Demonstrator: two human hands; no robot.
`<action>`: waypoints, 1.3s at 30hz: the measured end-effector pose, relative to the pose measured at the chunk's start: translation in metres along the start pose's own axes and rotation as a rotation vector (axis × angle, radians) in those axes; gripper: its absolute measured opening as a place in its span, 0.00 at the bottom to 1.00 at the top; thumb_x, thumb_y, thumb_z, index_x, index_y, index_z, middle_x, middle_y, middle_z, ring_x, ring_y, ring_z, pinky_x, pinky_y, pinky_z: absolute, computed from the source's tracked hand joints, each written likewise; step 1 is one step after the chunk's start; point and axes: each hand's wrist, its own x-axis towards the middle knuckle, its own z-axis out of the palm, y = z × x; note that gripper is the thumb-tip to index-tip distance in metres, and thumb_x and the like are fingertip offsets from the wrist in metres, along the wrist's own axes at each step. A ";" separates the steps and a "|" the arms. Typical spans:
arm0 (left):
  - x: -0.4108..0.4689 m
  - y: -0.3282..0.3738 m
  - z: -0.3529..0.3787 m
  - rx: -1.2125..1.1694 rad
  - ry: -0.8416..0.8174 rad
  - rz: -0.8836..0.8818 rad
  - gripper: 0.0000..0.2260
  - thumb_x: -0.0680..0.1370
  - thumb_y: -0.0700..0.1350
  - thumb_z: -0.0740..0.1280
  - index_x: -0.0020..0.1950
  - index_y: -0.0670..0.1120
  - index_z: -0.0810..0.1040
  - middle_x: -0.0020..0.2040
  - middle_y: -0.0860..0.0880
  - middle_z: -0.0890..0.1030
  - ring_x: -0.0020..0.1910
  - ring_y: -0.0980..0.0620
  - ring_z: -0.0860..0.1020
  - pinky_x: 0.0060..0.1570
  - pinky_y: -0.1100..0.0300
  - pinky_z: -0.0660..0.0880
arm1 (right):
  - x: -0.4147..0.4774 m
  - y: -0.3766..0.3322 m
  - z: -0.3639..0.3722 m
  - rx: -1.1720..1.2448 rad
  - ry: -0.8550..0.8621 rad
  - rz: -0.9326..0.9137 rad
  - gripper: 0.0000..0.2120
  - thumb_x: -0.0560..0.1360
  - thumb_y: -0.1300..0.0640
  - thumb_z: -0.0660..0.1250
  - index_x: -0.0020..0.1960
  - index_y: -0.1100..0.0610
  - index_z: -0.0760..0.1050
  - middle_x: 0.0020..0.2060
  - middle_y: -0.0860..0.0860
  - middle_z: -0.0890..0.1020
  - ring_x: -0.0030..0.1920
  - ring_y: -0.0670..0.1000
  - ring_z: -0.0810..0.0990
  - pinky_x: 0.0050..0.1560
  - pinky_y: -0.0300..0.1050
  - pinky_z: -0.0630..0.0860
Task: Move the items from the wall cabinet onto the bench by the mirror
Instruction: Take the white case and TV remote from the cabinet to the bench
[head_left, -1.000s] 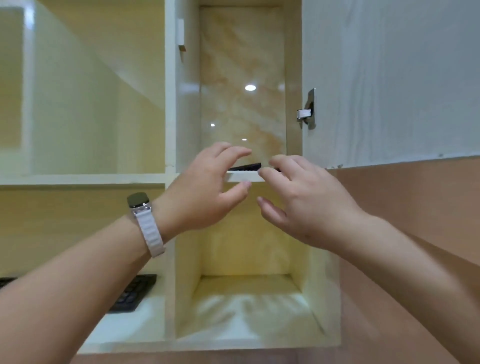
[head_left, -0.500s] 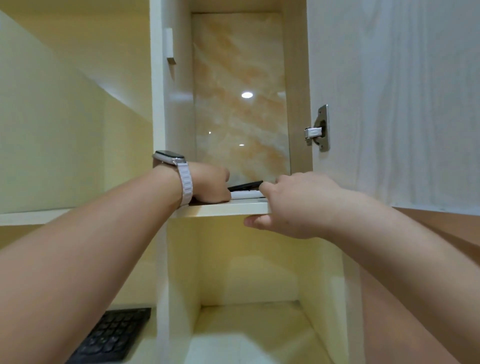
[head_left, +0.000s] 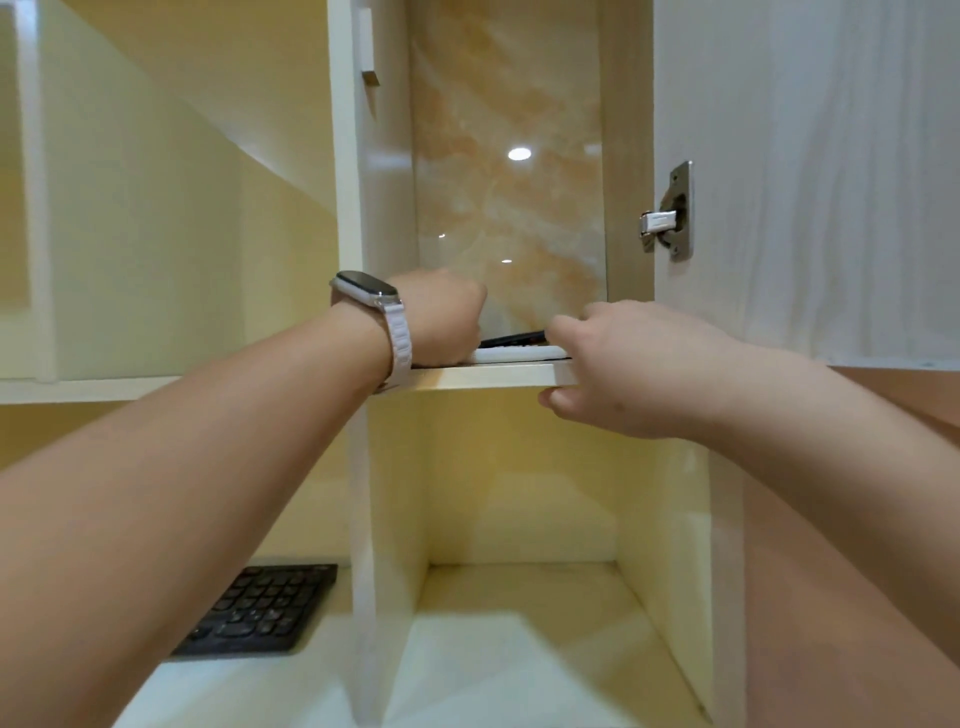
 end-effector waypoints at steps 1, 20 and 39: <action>-0.005 0.001 -0.003 0.027 0.061 0.004 0.10 0.79 0.46 0.59 0.57 0.44 0.75 0.49 0.43 0.80 0.45 0.41 0.78 0.32 0.58 0.67 | -0.002 -0.001 -0.002 0.003 0.000 0.001 0.19 0.77 0.37 0.59 0.54 0.52 0.66 0.41 0.50 0.68 0.44 0.56 0.72 0.39 0.48 0.67; -0.112 0.016 -0.017 -0.014 0.761 0.051 0.10 0.79 0.44 0.57 0.49 0.42 0.77 0.41 0.43 0.77 0.32 0.41 0.73 0.26 0.60 0.52 | -0.059 -0.005 0.018 0.284 0.752 -0.061 0.09 0.76 0.64 0.61 0.49 0.67 0.78 0.43 0.61 0.74 0.34 0.61 0.74 0.31 0.54 0.75; -0.171 0.012 0.022 -0.282 0.649 -0.176 0.14 0.75 0.40 0.63 0.61 0.42 0.73 0.44 0.43 0.75 0.36 0.41 0.71 0.31 0.54 0.65 | -0.101 -0.035 0.045 0.756 0.443 0.435 0.16 0.76 0.59 0.65 0.62 0.52 0.72 0.40 0.50 0.79 0.40 0.52 0.77 0.36 0.48 0.74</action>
